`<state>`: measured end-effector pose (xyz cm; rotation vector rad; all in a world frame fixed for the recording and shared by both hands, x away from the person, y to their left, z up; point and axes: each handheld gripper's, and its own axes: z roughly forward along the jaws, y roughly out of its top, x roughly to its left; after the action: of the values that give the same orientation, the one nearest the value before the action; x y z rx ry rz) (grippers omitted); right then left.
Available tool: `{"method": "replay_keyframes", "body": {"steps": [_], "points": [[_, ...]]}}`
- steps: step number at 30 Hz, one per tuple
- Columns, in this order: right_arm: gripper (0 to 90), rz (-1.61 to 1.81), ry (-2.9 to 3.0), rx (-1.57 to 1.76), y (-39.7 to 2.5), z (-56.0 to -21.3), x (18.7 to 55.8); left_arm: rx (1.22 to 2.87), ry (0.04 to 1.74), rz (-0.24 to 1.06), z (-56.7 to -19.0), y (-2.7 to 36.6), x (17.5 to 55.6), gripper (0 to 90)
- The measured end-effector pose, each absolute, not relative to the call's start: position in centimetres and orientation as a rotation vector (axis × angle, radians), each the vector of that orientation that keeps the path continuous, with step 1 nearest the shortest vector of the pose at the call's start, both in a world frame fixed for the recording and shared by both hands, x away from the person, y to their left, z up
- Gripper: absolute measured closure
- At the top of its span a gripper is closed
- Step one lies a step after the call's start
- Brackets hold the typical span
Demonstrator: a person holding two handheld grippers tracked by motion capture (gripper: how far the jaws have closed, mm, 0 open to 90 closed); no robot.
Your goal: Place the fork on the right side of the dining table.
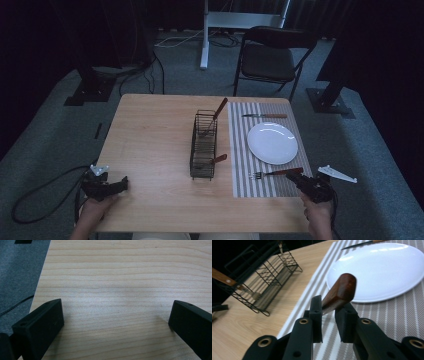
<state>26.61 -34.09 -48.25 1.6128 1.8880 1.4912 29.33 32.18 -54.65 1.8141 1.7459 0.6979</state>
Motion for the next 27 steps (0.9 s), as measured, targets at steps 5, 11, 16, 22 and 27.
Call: {"method": "replay_keyframes", "body": {"steps": [5,11,16,22,27], "points": [[71.9,1.434,1.903,1.642,-35.3,-49.7,26.7,1.815,1.746,0.698,-54.7,32.2,29.3,0.3],[67.6,1.375,1.925,1.653,-36.1,-51.3,27.1,1.814,1.746,0.698,-54.7,32.2,29.3,0.2],[65.8,1.332,1.936,1.655,-36.5,-52.0,27.8,1.814,1.746,0.698,-54.7,32.2,29.3,0.3],[63.5,1.314,1.923,1.668,-36.9,-52.4,28.5,1.814,1.746,0.699,-54.7,32.2,29.3,0.3],[58.6,1.229,1.936,1.676,-36.3,-53.0,28.9,1.813,1.746,0.700,-54.7,32.2,29.3,0.3]]}}
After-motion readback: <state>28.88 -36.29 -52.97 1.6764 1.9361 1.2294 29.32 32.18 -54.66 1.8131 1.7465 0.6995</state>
